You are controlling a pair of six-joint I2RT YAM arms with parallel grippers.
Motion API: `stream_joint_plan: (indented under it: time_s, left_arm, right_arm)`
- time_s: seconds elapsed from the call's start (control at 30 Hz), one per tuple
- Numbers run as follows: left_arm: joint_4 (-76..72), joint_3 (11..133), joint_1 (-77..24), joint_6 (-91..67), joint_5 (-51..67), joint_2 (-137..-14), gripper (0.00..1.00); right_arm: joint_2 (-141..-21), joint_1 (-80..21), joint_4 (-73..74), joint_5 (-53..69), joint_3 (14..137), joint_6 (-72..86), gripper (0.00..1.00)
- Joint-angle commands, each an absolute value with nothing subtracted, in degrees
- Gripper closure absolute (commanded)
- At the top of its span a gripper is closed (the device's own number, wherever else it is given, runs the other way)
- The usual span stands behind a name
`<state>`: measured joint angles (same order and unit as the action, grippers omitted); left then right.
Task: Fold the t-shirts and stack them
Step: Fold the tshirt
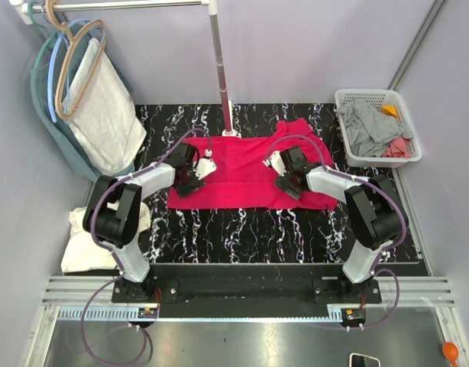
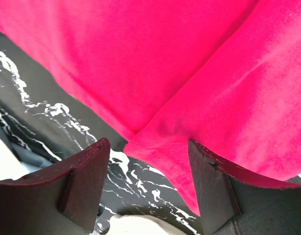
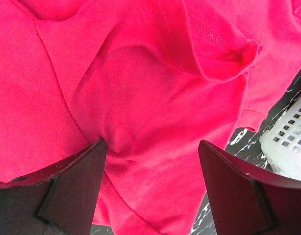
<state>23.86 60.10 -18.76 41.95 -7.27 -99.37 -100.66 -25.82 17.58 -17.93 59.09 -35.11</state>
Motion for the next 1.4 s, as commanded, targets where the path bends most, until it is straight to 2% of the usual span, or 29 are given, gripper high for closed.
stream_joint_plan:
  time_s: [0.0, 0.73, 1.37]
  left_arm:
    - [22.0, 59.8, -19.1, 42.2, -9.2, -100.2, 0.3]
    - [21.0, 47.3, -22.1, 40.3, -12.6, -93.5, 0.28]
    - [22.5, 35.0, -29.6, 36.7, -16.4, -84.0, 0.27]
  right_arm:
    - [-100.6, -25.8, 15.5, -17.6, 57.7, -35.0, 0.15]
    - [-95.6, -25.9, 21.1, -9.5, 49.1, -33.8, 0.15]
    - [-85.1, -27.7, 30.5, 2.0, 42.2, -31.7, 0.16]
